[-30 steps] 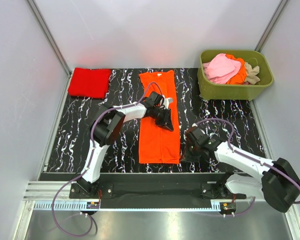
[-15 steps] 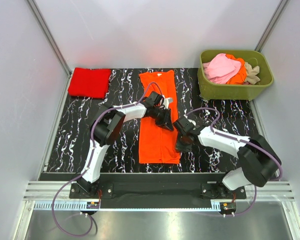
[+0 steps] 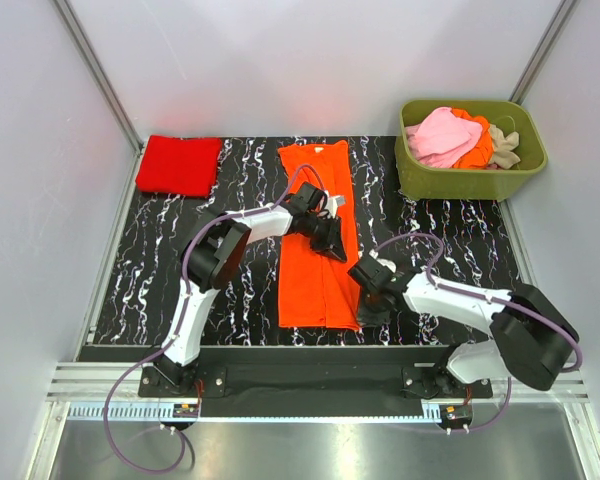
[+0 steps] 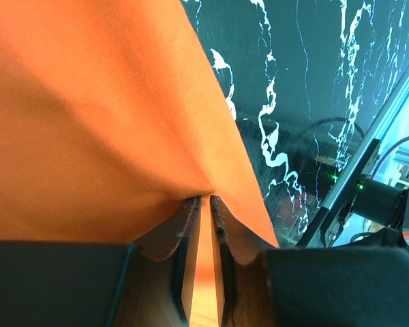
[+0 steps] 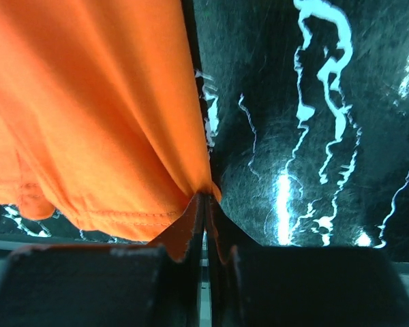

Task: Fold and stack the t-shirts
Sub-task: Fold the tshirt

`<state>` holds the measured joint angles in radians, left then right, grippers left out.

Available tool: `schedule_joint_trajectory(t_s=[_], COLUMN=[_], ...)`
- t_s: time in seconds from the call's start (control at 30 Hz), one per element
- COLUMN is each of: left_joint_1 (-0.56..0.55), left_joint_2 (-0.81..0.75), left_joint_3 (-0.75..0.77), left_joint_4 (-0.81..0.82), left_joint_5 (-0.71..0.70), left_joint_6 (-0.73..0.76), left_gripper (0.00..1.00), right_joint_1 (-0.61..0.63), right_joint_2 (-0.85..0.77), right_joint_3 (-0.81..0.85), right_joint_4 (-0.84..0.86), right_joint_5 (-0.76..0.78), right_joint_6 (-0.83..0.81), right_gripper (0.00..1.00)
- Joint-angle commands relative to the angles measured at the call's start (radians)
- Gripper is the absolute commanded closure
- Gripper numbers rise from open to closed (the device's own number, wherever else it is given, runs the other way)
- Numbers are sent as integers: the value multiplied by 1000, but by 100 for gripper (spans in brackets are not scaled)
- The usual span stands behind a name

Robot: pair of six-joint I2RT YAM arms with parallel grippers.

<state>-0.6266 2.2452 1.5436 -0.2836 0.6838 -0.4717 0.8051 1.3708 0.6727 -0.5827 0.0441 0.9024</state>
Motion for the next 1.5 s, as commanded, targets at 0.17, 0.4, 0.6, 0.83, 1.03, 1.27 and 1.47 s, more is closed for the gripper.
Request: schedule_joint_trajectory(t_s=[0.17,0.4,0.6,0.83,1.03,1.27,1.47], left_joint_1=[10,13,11,14,15,14,18], left_joint_2=[62,67,71,76,77,77,79], left_joint_3=[-4,3,13,24,23,24,26], left_joint_4=[-49,-54,-66,-78,-78,-77,-78], left_joint_5=[-90,-87,-86,-81,-81,-81,-72], left_joint_6=[33,34,38,39,35,31,28], left_gripper=[81,81,81,81,81,81,81], right_joint_1=[54,92,92,69,68,86,88], right_joint_2=[-72,-139,-197,-191,-46,-38,-182], right_joint_3=[-68,-108,-64,22,50,-30,-90], right_joint_4=[-6,3,-69,-155,-123,18,-26], right_joint_5=[-1,-27,26,226,260,135,161], right_joint_6=[105,191,158,90,104,121,161], right_gripper=[91,82,76,69,80,84,84])
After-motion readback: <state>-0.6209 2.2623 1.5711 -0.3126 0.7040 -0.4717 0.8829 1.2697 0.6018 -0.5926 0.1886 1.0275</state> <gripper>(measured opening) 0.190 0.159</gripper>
